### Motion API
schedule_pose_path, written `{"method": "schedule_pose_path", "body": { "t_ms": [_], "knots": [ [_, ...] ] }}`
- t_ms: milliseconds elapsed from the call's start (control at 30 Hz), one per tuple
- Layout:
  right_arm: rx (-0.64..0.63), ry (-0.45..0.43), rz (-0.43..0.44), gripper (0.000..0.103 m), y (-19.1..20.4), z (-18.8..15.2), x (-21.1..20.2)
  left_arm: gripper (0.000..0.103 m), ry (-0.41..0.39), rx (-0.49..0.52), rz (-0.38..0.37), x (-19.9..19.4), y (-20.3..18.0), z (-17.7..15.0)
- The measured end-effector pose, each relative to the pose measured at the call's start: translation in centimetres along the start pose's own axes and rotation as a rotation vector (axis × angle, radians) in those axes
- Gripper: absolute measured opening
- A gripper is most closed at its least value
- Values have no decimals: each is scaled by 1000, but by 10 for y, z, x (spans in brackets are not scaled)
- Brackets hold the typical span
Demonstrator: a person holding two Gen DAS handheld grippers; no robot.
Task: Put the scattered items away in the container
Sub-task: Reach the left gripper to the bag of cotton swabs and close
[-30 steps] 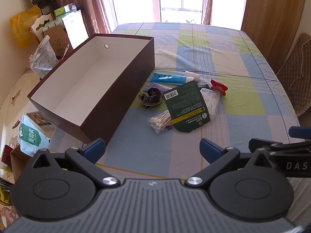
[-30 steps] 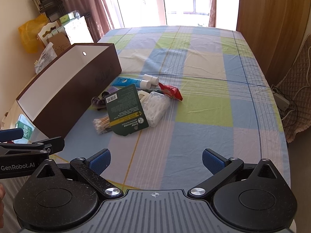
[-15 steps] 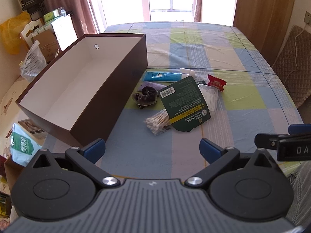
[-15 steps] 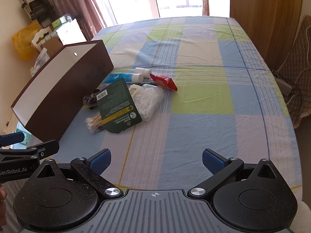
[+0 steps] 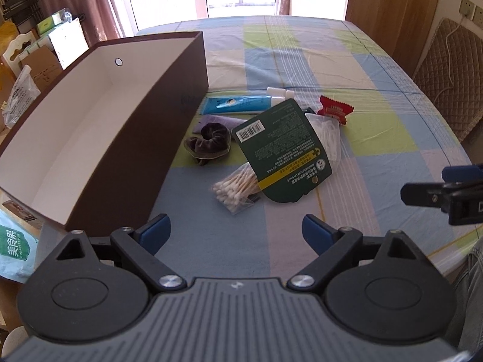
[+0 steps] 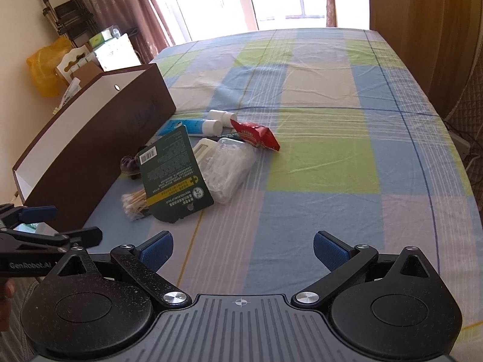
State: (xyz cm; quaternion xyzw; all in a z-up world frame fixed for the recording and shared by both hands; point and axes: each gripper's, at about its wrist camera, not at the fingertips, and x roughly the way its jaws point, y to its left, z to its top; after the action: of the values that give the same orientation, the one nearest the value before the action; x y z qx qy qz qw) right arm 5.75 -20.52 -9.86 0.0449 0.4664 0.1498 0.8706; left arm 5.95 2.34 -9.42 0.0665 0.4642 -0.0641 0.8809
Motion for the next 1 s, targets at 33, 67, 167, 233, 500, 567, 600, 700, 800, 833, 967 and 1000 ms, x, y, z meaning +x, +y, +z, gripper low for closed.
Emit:
{"method": "schedule_pose_path", "body": {
  "t_ms": [33, 67, 167, 233, 500, 567, 600, 700, 800, 833, 967, 1000],
  "knots": [
    [-5, 0, 3, 103, 0, 1, 3, 92, 7, 5, -1, 4, 0, 0],
    [-9, 0, 5, 103, 1, 2, 5, 92, 14, 10, -2, 7, 1, 0],
    [-23, 1, 13, 103, 1, 6, 13, 92, 23, 31, -2, 15, 2, 0],
    [-34, 1, 14, 103, 3, 8, 19, 92, 27, 40, 4, 18, 3, 0],
    [-57, 14, 6, 103, 12, 12, 31, 91, 40, 57, 5, 30, 8, -3],
    [-50, 21, -1, 103, 11, 11, 33, 90, 31, 78, -3, 33, 7, -2],
    [-42, 24, -3, 103, 9, 11, 34, 87, 26, 93, -8, 34, 6, -2],
    [-20, 32, -10, 103, 3, 9, 34, 80, 6, 169, -11, 44, 1, 2],
    [0, 41, -19, 103, -2, 8, 33, 76, -3, 267, -5, 57, -6, 6],
    [8, 43, -22, 103, -4, 8, 33, 76, -2, 297, -8, 62, -8, 7],
    [38, 50, -28, 103, -11, 6, 30, 69, 16, 390, -23, 85, -16, 10],
    [43, 51, -29, 103, -12, 5, 30, 68, 19, 398, -17, 91, -16, 11]
  ]
}}
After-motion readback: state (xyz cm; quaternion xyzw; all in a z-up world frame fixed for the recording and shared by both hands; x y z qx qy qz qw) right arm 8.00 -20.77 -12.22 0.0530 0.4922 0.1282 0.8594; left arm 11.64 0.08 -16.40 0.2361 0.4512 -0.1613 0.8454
